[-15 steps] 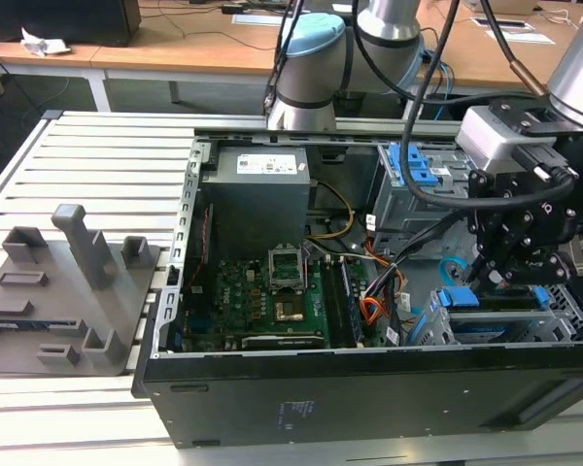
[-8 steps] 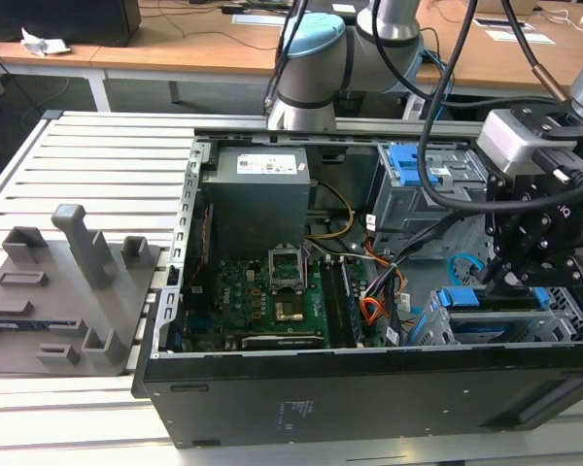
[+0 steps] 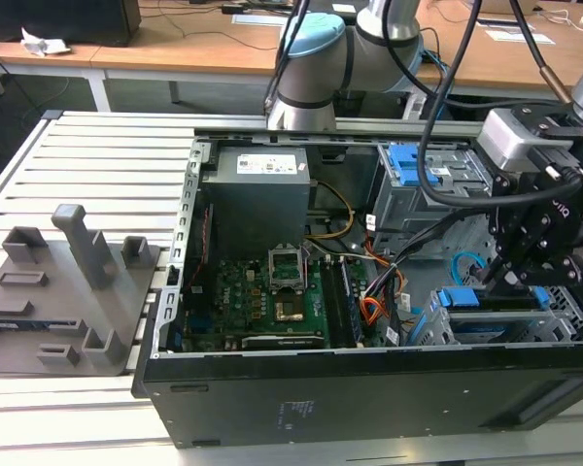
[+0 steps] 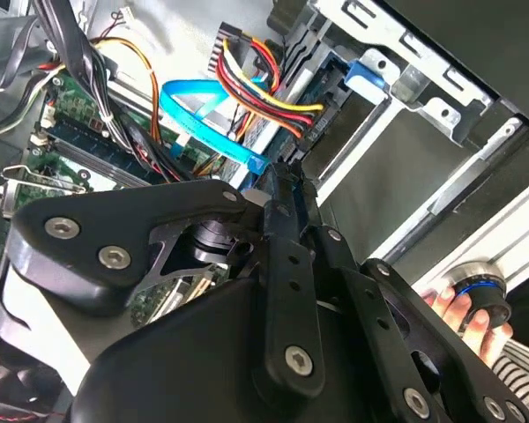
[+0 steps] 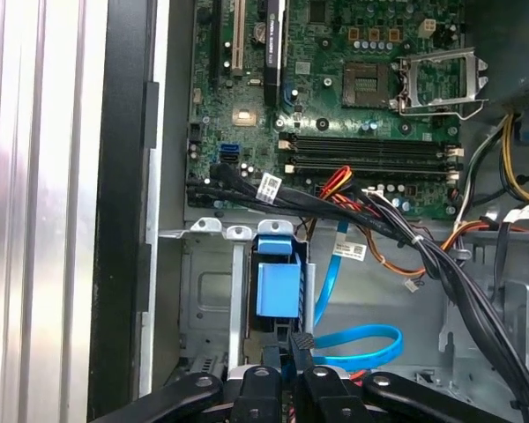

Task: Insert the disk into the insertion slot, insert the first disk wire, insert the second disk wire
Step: 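Insert the second disk wire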

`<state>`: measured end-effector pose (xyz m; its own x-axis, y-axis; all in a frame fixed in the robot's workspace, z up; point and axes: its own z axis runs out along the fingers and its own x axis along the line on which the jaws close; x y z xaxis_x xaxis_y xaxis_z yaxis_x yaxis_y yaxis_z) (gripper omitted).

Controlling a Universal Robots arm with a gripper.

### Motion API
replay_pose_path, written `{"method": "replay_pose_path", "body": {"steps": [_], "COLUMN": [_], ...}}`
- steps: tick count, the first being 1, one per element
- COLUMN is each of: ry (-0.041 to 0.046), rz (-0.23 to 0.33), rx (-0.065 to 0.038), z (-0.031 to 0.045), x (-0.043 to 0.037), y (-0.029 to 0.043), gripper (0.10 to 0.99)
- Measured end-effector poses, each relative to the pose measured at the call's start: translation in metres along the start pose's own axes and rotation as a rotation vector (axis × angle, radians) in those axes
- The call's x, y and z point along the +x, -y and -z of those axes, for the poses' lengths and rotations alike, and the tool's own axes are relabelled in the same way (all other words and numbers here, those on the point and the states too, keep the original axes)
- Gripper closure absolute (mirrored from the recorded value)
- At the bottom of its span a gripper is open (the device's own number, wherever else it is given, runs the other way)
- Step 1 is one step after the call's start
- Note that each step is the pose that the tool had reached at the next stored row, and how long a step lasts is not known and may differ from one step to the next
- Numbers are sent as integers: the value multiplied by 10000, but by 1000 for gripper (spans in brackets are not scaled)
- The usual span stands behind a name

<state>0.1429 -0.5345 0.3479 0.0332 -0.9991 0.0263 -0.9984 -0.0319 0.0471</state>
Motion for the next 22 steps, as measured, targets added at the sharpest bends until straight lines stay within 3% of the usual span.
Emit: {"method": "replay_pose_path", "body": {"steps": [22], "ry": [-7], "rz": [-17], "rx": [-2], "z": [-114], "x": [-25], "y": [58], "gripper": [925]}}
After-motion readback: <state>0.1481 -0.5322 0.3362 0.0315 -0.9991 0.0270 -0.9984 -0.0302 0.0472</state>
